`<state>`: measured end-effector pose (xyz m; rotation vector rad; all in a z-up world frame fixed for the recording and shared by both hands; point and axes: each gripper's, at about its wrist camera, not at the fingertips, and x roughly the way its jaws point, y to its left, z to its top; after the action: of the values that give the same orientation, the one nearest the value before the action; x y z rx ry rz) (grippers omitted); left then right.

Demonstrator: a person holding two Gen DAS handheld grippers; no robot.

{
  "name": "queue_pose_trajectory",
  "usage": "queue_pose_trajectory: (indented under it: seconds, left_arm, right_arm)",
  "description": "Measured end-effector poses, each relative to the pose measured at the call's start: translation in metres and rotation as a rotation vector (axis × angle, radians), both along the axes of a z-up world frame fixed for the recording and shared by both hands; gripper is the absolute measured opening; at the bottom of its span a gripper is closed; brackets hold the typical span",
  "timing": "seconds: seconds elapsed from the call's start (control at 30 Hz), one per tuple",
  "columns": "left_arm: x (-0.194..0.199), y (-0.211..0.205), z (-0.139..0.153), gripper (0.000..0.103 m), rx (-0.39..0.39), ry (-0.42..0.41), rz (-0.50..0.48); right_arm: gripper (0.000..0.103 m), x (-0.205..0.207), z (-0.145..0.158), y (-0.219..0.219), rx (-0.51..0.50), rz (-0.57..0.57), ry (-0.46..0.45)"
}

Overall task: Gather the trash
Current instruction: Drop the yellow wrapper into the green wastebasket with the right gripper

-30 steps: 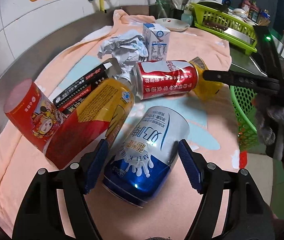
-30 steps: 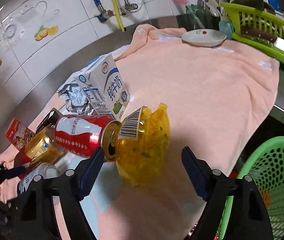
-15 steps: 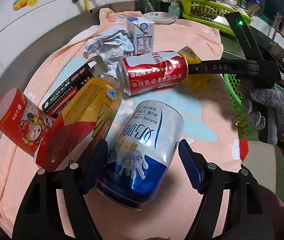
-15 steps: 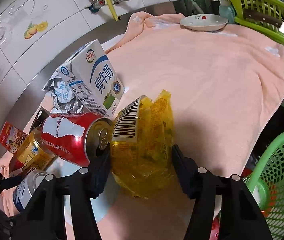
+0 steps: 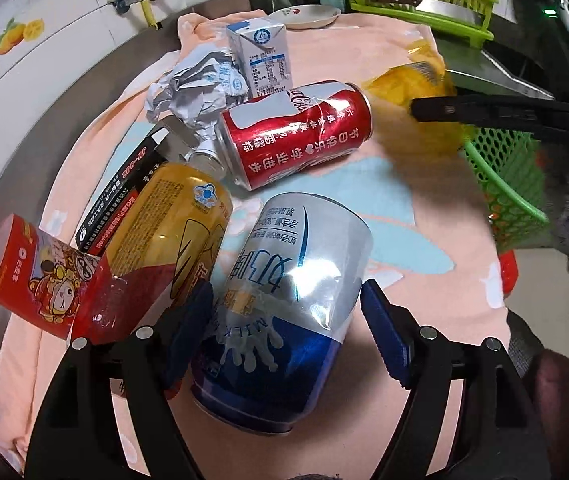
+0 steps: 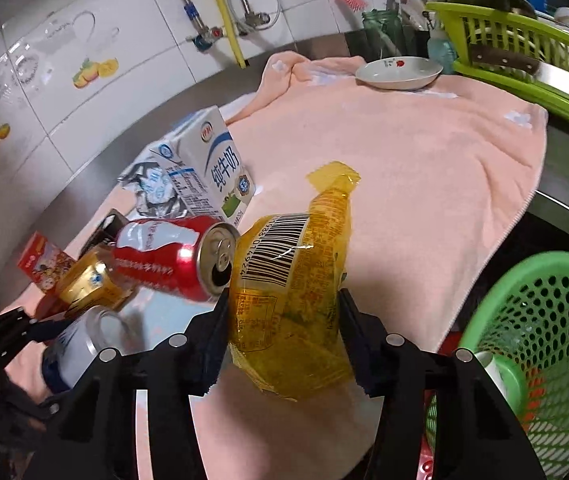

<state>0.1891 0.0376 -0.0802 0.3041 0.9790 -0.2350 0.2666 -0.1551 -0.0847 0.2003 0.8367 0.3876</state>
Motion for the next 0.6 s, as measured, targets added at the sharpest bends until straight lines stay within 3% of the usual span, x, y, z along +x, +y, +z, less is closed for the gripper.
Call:
queue_pose_trajectory:
  seconds: [0.3,0.6]
  left_arm:
    - [-0.005,-0.012,-0.001,0.073,0.043,-0.039,-0.001]
    - [-0.01,-0.018,0.003,0.071,-0.035,-0.031,0.028]
  right_arm:
    - [0.05,-0.044,-0.001,-0.067,-0.065,-0.107,-0.015]
    - [0.05,-0.05,-0.039,-0.168,-0.232,-0.292,0.092]
